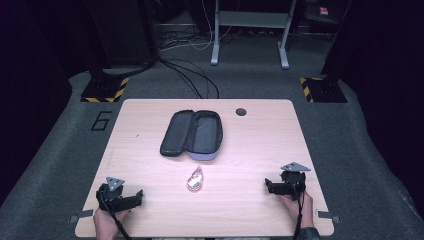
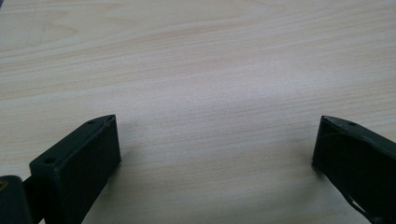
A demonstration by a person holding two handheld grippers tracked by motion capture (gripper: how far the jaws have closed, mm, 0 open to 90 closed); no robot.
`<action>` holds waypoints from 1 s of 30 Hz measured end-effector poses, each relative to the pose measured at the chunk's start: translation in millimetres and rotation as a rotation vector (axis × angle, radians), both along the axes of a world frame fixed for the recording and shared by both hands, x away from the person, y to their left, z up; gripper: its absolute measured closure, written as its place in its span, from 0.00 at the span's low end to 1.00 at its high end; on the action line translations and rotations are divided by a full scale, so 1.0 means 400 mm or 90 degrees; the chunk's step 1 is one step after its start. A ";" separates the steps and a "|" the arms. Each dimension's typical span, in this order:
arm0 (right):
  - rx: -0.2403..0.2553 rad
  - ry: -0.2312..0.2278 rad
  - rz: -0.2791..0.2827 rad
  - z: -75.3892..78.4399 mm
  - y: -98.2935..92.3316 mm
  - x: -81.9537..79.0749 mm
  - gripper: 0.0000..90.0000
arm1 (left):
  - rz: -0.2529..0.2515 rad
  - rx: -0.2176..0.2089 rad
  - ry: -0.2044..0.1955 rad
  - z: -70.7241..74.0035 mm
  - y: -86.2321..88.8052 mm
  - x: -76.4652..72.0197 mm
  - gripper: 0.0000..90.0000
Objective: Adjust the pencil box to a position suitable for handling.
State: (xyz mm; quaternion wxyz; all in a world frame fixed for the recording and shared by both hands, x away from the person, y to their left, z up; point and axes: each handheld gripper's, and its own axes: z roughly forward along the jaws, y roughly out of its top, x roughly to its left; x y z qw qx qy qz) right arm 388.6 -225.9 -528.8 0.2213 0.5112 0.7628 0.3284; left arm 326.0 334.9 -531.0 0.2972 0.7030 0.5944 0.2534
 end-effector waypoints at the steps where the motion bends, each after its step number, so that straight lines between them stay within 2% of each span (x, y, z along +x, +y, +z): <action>1: 0.000 0.000 0.000 0.000 0.000 0.000 0.05 | 0.000 0.000 0.000 0.000 0.000 0.000 0.01; 4: -0.007 -0.001 0.007 0.000 -0.002 0.003 0.03 | -0.013 -0.012 -0.006 0.004 -0.008 0.000 0.05; 6: -0.002 0.001 -0.003 0.000 0.000 0.003 0.03 | -0.014 -0.022 -0.010 0.008 -0.014 0.000 0.06; 8: -0.003 0.006 -0.004 0.000 0.000 0.003 0.03 | -0.022 -0.021 -0.008 0.014 -0.022 0.001 0.05; 12: -0.002 0.006 -0.004 0.000 0.000 0.003 0.02 | -0.038 -0.028 -0.019 0.025 -0.040 0.008 0.05; 19: -0.002 0.006 -0.004 0.000 0.000 0.003 0.03 | -0.056 -0.034 -0.034 0.052 -0.099 0.027 0.05; 26: -0.002 0.006 -0.003 0.000 0.000 0.003 0.03 | -0.092 -0.029 -0.032 0.070 -0.159 0.044 0.05; 30: -0.001 0.005 -0.003 0.000 0.000 0.003 0.03 | -0.106 -0.036 -0.035 0.070 -0.191 0.055 0.04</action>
